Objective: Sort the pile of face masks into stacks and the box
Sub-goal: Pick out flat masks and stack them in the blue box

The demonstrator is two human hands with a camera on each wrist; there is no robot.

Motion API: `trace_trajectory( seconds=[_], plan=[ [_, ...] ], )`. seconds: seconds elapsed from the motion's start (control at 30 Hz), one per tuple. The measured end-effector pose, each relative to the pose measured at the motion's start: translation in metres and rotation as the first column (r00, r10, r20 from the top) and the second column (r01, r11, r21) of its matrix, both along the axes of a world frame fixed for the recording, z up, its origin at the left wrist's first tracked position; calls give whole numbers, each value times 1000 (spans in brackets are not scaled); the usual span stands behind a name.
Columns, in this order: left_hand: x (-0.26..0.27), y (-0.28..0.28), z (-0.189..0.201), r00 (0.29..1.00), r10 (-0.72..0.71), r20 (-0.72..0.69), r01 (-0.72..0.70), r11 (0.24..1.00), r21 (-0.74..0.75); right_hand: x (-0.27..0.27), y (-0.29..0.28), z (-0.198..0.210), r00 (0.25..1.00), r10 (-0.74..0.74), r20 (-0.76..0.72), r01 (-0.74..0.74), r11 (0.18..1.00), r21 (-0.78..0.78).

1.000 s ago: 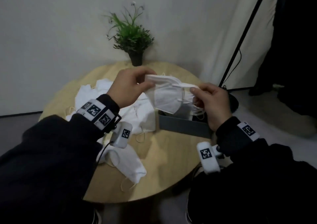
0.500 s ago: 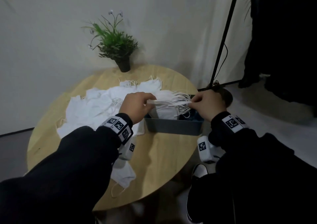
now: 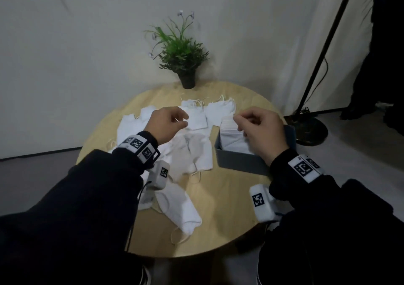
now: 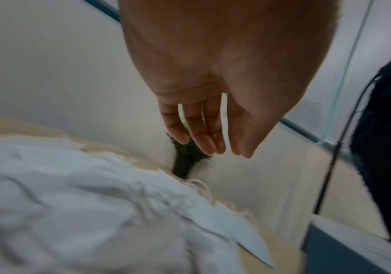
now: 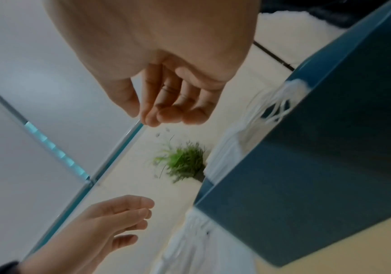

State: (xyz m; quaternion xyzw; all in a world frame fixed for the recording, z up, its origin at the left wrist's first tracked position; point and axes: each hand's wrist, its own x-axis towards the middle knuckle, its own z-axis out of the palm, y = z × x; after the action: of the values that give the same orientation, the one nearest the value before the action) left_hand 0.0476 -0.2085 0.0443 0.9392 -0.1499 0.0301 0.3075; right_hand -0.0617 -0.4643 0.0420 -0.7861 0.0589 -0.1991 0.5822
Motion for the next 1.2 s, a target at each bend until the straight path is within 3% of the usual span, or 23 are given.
trace_trajectory(
  seconds=[0.13,0.23,0.33,0.5,0.6,0.67,0.73,0.8,0.87,0.93,1.1,1.2],
  plan=[
    [26,75,-8,971,217,-102,-200,968,154,12,61,-4,980,165,-108,-152,982,116],
    [41,111,-30,930,322,-178,-265,922,282,26,98,-20,930,285,-232,-254,955,155],
    [49,122,-52,885,390,-254,-317,905,284,39,121,-37,861,353,-366,-291,932,215],
    [53,105,-72,908,306,-285,-223,931,289,61,138,-56,782,338,-523,-241,939,246],
    [52,99,-74,909,276,-313,-199,946,257,67,145,-63,704,395,-591,-182,904,387],
    [47,99,-72,912,262,-315,-222,962,158,68,149,-65,682,417,-601,-103,868,486],
    [37,102,-67,918,238,-318,-260,965,-28,67,152,-65,706,402,-583,-60,854,517],
    [19,105,-57,895,172,-412,-302,913,-275,66,154,-65,733,373,-569,-32,854,519],
    [-4,104,-44,863,77,-500,-310,862,-402,63,153,-62,728,380,-571,-19,843,538],
    [-20,104,-37,861,92,-500,-308,877,-370,60,150,-58,726,382,-572,-63,865,498],
    [-35,125,-39,862,319,-394,-401,904,-146,58,132,-58,859,174,-482,-125,983,131],
    [-40,139,-28,859,348,-376,-426,893,-146,53,121,-52,890,143,-434,-158,988,2]
  ],
)
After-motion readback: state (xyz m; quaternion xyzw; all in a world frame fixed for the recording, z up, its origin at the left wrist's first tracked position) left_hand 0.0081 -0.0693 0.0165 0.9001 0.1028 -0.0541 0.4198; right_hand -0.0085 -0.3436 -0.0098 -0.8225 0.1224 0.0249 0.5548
